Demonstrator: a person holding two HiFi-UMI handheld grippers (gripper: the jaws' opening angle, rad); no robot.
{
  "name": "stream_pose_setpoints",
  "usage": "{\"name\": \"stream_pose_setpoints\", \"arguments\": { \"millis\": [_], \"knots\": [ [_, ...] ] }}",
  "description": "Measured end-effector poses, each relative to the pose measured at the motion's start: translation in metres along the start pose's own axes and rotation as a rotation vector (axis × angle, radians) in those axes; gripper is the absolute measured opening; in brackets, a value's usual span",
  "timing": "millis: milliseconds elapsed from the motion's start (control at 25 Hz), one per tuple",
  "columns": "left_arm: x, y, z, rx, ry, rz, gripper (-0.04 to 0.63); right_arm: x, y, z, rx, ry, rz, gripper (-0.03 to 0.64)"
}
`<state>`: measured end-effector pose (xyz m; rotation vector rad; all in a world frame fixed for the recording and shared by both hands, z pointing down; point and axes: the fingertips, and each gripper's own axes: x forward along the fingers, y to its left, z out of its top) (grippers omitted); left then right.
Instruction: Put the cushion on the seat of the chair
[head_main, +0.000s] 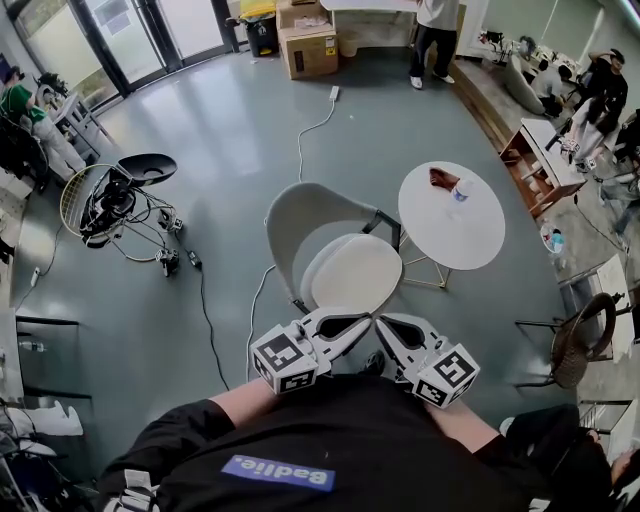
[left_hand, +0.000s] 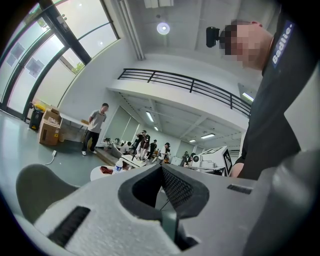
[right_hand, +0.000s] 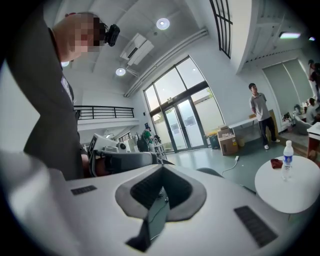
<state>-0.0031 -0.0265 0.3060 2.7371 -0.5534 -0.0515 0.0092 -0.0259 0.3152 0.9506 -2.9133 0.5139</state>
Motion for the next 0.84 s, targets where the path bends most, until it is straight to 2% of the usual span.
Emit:
{"name": "stream_pose_setpoints", "arguments": {
  "millis": [840],
  "knots": [
    [0.0004, -0.0067, 0.0009, -0.013, 0.004, -0.010, 0.015, 0.0013, 0.0004, -0.0034, 0.034, 0.004, -0.012, 0.028]
  ]
}}
